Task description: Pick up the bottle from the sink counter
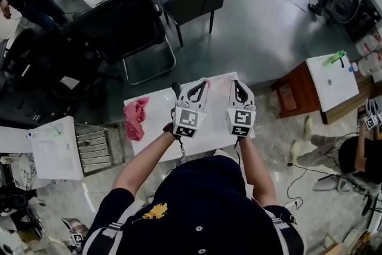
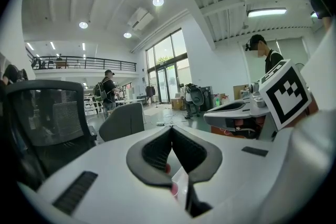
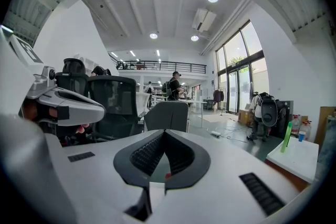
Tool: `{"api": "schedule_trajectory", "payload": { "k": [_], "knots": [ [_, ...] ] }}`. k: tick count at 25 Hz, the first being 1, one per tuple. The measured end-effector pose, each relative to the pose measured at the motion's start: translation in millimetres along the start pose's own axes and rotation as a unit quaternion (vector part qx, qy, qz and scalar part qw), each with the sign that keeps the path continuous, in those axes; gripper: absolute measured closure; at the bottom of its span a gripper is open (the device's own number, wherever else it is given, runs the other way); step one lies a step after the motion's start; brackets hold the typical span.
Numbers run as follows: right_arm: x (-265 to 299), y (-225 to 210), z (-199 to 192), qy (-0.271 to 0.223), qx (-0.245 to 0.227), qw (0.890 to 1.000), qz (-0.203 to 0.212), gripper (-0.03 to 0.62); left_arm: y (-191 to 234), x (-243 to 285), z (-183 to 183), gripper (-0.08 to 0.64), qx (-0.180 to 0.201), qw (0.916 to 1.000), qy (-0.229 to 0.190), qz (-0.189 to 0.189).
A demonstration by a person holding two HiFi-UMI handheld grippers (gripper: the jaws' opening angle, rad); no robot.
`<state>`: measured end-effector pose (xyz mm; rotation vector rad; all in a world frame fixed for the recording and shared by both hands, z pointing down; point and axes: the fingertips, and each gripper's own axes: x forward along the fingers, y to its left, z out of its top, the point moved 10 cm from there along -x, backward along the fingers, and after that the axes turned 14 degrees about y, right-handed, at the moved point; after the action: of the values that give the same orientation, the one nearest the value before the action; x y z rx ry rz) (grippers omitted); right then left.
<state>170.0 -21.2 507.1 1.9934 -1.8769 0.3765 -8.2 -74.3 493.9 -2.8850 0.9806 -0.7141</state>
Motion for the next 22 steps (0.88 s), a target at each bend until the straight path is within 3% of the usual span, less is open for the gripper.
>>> {"api": "schedule_trajectory", "payload": {
  "k": [22],
  "knots": [
    [23,-20,-58,0.066,0.033,0.997,-0.029,0.566,-13,35,-37,0.541,-0.028,0.9976,0.06,-0.02]
  ]
}}
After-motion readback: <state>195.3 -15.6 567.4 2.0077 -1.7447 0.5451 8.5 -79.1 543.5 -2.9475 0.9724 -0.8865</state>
